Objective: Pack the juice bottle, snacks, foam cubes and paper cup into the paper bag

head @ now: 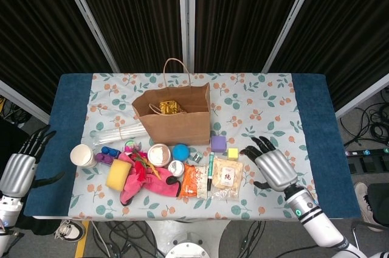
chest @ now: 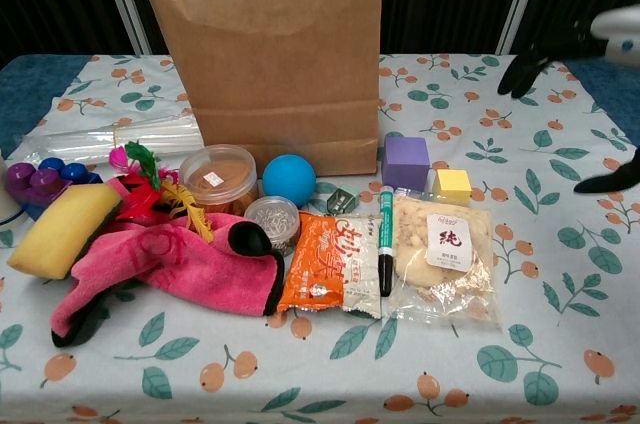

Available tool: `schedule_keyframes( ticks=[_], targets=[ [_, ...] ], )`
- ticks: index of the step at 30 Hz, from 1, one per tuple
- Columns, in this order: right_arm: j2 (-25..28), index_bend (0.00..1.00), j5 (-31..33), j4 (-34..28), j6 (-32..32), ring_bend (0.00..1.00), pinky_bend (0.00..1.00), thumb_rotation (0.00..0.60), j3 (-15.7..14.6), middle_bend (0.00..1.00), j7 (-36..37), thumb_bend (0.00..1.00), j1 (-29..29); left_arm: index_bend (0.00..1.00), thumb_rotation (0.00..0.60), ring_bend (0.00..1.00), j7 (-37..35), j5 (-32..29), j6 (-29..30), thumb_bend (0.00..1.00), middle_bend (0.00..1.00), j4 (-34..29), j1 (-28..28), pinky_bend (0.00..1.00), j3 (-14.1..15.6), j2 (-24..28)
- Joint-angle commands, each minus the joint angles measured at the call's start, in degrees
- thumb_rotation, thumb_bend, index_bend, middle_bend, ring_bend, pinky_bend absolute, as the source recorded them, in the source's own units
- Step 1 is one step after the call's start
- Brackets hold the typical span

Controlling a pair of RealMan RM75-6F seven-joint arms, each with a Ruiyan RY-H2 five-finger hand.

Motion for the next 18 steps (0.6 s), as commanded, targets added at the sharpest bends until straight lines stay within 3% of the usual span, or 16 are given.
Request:
schedule_keyframes(
  ticks=[1,10,18],
  targets=[
    [-7.6,0.10,-3.7,7.7,-2.6,0.00,0.01,0.600,-2.0,0.16,4.0,0.00,-3.4,0.13,0.600,0.06,-0.1,-0.1,0.2,0.09,0.10,0.1,0.2,0.16,0.0,0.1],
    [-16.4,0.03,-2.1,14.2,-4.5,0.00,0.00,0.600,-1.7,0.09,-1.7,0.00,-5.6,0.13,0.600,0.06,-0.6,0.0,0.8,0.09,0.10,0.4,0.6,0.16,0.1,0.4],
    [-20.0,0.01,-1.2,17.3,-4.6,0.00,0.00,0.600,-0.3,0.07,-7.7,0.00,-6.3,0.13,0.600,0.06,-1.4,-0.2,1.1,0.09,0.10,1.3,0.9,0.16,0.1,0.1]
  ],
)
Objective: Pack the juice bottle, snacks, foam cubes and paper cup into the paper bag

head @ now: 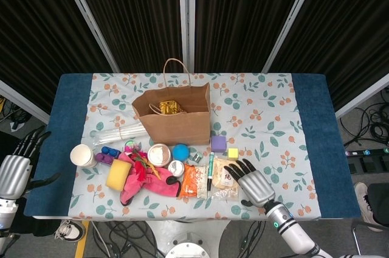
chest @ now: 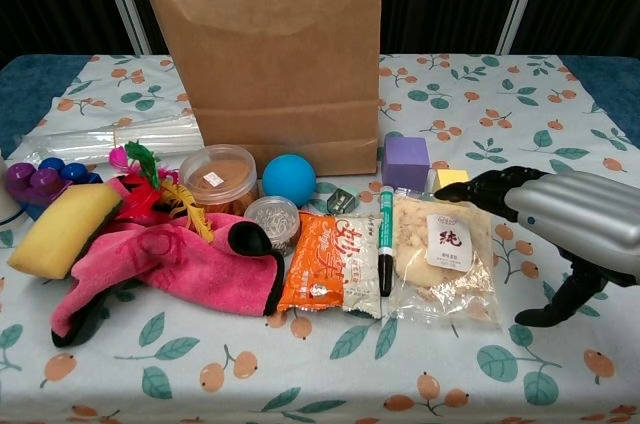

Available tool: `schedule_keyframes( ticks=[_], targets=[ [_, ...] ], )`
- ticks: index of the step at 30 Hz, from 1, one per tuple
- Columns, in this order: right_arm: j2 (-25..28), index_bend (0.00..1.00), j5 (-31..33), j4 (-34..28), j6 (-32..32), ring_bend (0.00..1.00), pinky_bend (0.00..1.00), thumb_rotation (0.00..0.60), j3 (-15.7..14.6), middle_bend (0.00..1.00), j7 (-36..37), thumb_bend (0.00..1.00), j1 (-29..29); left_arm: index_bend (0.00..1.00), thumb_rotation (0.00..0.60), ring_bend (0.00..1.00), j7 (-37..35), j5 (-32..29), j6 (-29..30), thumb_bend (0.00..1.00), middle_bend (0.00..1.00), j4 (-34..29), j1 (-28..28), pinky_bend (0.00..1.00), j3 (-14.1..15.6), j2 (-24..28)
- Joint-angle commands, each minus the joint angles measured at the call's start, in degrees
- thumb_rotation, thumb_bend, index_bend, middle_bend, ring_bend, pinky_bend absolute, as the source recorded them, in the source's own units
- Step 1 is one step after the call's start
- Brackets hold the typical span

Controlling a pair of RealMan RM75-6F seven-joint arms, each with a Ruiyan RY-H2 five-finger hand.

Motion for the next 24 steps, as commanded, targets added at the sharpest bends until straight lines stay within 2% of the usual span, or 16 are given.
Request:
schedule_keyframes(
  ticks=[1,15,20,22,24],
  targets=[
    [-1.4,0.00,1.1,1.0,-0.5,0.00,0.00,0.600,1.1,0.07,-2.5,0.00,0.0,0.13,0.600,0.06,-0.2,0.0,0.0,0.09,0.10,0.3,0.1,0.16,0.0,-0.2],
    [-6.5,0.00,5.1,4.8,-3.8,0.00,0.00,0.600,4.9,0.06,-9.0,0.00,2.0,0.13,0.600,0.06,-0.9,-0.2,0.6,0.09,0.10,1.4,0.3,0.16,-0.3,-0.5],
    [-8.0,0.00,7.1,6.2,-5.0,0.00,0.00,0.600,6.0,0.09,-10.4,0.00,2.9,0.13,0.600,0.06,-1.1,-0.5,0.5,0.09,0.10,1.6,0.3,0.16,-0.4,-0.7],
    [-8.8,0.04,7.0,7.0,-4.9,0.01,0.00,0.600,6.2,0.13,-10.8,0.00,3.0,0.13,0.600,0.06,-1.2,-0.5,0.5,0.09,0.10,1.7,0.3,0.16,-0.4,-0.7],
    [-9.5,0.12,6.7,7.6,-4.6,0.04,0.00,0.600,6.2,0.20,-10.8,0.00,3.0,0.13,0.600,0.06,-1.3,-0.5,0.4,0.09,0.10,1.8,0.3,0.16,-0.4,-0.8]
  ],
)
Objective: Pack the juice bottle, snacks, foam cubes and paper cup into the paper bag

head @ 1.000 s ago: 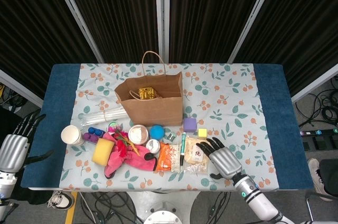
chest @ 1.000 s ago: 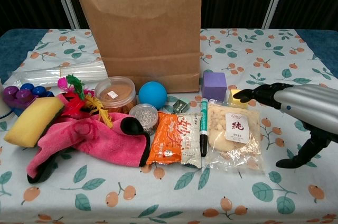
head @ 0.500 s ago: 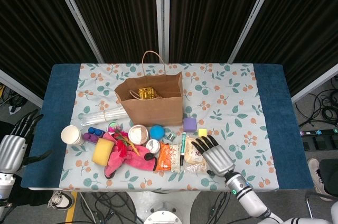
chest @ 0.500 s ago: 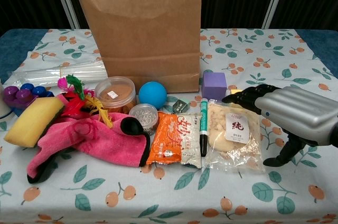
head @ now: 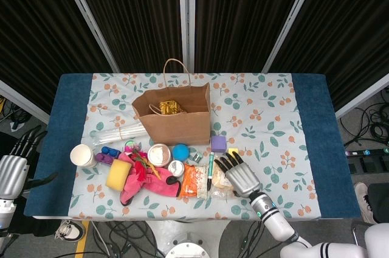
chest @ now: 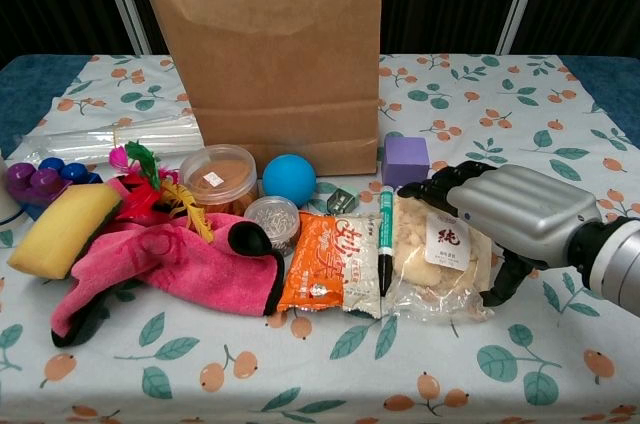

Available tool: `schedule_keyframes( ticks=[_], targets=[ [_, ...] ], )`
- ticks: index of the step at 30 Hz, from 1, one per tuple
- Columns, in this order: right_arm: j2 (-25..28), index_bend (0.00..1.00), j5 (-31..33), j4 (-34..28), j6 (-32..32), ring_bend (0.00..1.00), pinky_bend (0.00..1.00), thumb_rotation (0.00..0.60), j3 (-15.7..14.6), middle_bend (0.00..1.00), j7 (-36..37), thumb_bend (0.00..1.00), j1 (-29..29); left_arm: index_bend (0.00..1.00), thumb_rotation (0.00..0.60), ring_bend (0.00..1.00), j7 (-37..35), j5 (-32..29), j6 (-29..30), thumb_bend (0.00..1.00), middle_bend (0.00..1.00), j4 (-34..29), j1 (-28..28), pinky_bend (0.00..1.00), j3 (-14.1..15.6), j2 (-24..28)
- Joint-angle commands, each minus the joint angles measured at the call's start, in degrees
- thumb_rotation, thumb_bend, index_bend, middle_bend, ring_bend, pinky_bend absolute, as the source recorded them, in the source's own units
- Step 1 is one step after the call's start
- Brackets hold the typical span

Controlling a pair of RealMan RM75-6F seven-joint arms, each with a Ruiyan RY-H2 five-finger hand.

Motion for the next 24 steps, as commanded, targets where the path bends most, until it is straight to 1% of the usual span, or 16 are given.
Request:
schedule_keyframes(
  ticks=[1,2,4,6,9,13,19,22,24],
  targets=[
    [-1.0,0.18,-0.6,1.1,0.6,0.08,0.00,0.600,0.1,0.24,-0.1,0.01,0.0,0.13,0.600,0.06,-0.2,-0.1,-0.1,0.09,0.10,0.1,-0.1,0.16,0.0,0.0],
    [-1.2,0.21,-1.0,1.3,0.9,0.10,0.01,0.600,0.1,0.27,-0.1,0.02,-0.1,0.13,0.600,0.06,-0.2,-0.1,-0.2,0.09,0.10,0.1,-0.1,0.16,-0.1,0.0],
    [-1.5,0.33,-1.7,1.8,1.5,0.17,0.05,0.600,0.0,0.34,0.1,0.08,-0.3,0.13,0.600,0.06,-0.4,-0.2,-0.3,0.09,0.10,0.2,-0.1,0.16,-0.1,0.0],
    [-1.6,0.41,-2.0,2.2,1.9,0.23,0.09,0.600,0.0,0.40,0.1,0.12,-0.4,0.13,0.600,0.06,-0.5,-0.2,-0.3,0.09,0.10,0.3,-0.1,0.16,-0.1,0.0],
    [-1.6,0.50,-2.3,2.5,2.2,0.30,0.13,0.600,0.0,0.47,0.1,0.16,-0.6,0.13,0.600,0.06,-0.6,-0.2,-0.4,0.09,0.10,0.3,-0.1,0.16,0.0,-0.1],
    [-1.6,0.56,-3.7,2.4,3.2,0.34,0.15,0.600,0.0,0.51,0.8,0.20,-0.9,0.13,0.600,0.06,-0.4,-0.1,-0.5,0.09,0.10,0.3,-0.1,0.16,0.1,-0.3],
    [-1.0,0.62,-6.1,2.1,5.0,0.38,0.17,0.600,0.0,0.55,1.8,0.23,-1.5,0.13,0.600,0.06,-0.3,0.0,-0.2,0.09,0.10,-0.1,-0.1,0.16,0.0,-0.1],
    [0.2,0.63,-8.5,0.4,7.1,0.39,0.17,0.600,0.2,0.56,2.1,0.24,-1.9,0.13,0.600,0.06,-0.1,0.1,-0.3,0.09,0.10,-0.4,-0.1,0.16,0.0,0.1],
    [1.7,0.63,-10.3,-1.8,9.0,0.39,0.17,0.600,0.7,0.56,2.1,0.24,-2.2,0.13,0.600,0.06,-0.1,0.1,-0.2,0.09,0.10,-0.5,-0.1,0.16,0.0,0.2]
  ],
)
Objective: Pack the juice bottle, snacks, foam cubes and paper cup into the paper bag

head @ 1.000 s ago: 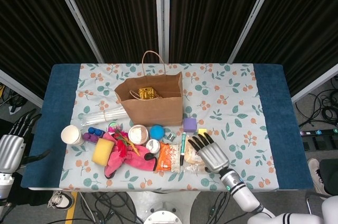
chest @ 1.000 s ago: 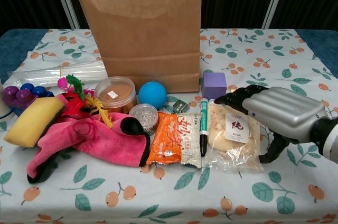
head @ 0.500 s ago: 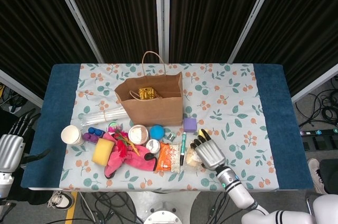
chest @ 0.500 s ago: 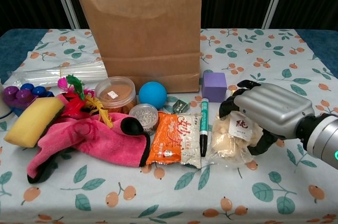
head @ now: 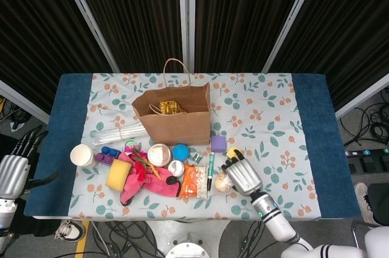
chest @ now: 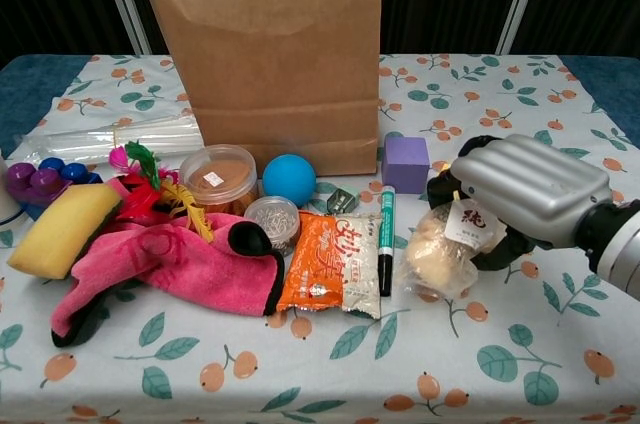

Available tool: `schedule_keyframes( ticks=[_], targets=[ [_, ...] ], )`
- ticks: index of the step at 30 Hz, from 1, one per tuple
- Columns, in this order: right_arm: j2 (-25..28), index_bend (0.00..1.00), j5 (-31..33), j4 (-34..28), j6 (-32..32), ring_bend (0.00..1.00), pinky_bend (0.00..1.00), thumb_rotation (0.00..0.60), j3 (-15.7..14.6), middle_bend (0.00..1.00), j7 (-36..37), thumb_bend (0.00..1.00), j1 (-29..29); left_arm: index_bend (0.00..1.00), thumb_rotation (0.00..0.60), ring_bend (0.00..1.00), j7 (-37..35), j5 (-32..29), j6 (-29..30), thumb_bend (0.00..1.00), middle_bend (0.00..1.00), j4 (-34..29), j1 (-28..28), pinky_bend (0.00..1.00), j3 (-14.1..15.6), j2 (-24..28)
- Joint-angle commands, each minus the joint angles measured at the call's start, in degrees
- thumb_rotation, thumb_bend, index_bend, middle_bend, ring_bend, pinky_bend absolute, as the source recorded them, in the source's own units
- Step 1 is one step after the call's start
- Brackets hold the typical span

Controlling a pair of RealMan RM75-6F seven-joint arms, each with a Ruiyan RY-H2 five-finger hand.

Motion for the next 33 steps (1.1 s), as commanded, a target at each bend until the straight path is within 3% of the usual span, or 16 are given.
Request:
schedule_keyframes(
  ticks=[1,5,8,12,15,19,25,29,33],
  targets=[
    [2.7,0.63,-2.9,-4.0,3.2,0.39,0.17,0.600,0.9,0.56,0.2,0.24,-0.6,0.13,0.600,0.06,0.1,0.1,0.1,0.09,0.10,-0.2,0.0,0.16,0.0,0.1],
    [6.7,0.63,-6.3,-10.3,7.1,0.39,0.17,0.600,2.8,0.56,-0.3,0.25,-1.0,0.13,0.600,0.06,0.2,0.2,0.1,0.09,0.10,-0.6,-0.1,0.16,0.0,0.2],
    [9.9,0.63,-8.4,-15.6,9.4,0.39,0.17,0.600,6.2,0.56,-1.7,0.25,-0.3,0.13,0.600,0.06,0.4,0.4,0.0,0.09,0.10,-0.8,-0.1,0.16,0.1,0.3],
    [13.1,0.63,-6.7,-21.9,9.6,0.39,0.18,0.600,13.9,0.56,-5.6,0.25,2.6,0.13,0.600,0.06,0.5,0.6,0.0,0.09,0.10,-1.1,-0.2,0.16,0.2,0.4],
    [13.5,0.63,-2.2,-24.1,8.3,0.39,0.18,0.600,21.3,0.56,-9.3,0.25,6.6,0.13,0.600,0.06,0.6,0.7,-0.3,0.09,0.10,-1.4,-0.3,0.16,0.3,0.5],
    [11.7,0.63,7.0,-22.7,6.3,0.39,0.18,0.600,30.3,0.56,-15.1,0.26,13.7,0.13,0.600,0.06,1.0,0.6,-0.6,0.09,0.10,-1.8,-0.5,0.16,0.3,0.5],
    [8.1,0.63,16.6,-17.1,6.9,0.39,0.18,0.600,38.0,0.56,-20.1,0.26,23.0,0.13,0.600,0.06,1.3,0.5,-0.9,0.09,0.10,-2.1,-0.7,0.16,0.2,0.5],
    [5.9,0.63,21.5,-12.7,7.9,0.39,0.18,0.600,40.4,0.56,-22.5,0.26,28.2,0.13,0.600,0.06,1.3,0.4,-1.1,0.09,0.10,-2.1,-0.9,0.16,0.0,0.6],
    [3.3,0.63,25.9,-7.9,8.0,0.39,0.18,0.600,39.9,0.56,-24.8,0.26,32.6,0.13,0.600,0.06,1.3,0.2,-1.2,0.09,0.10,-2.2,-1.0,0.16,-0.2,0.7]
  ],
)
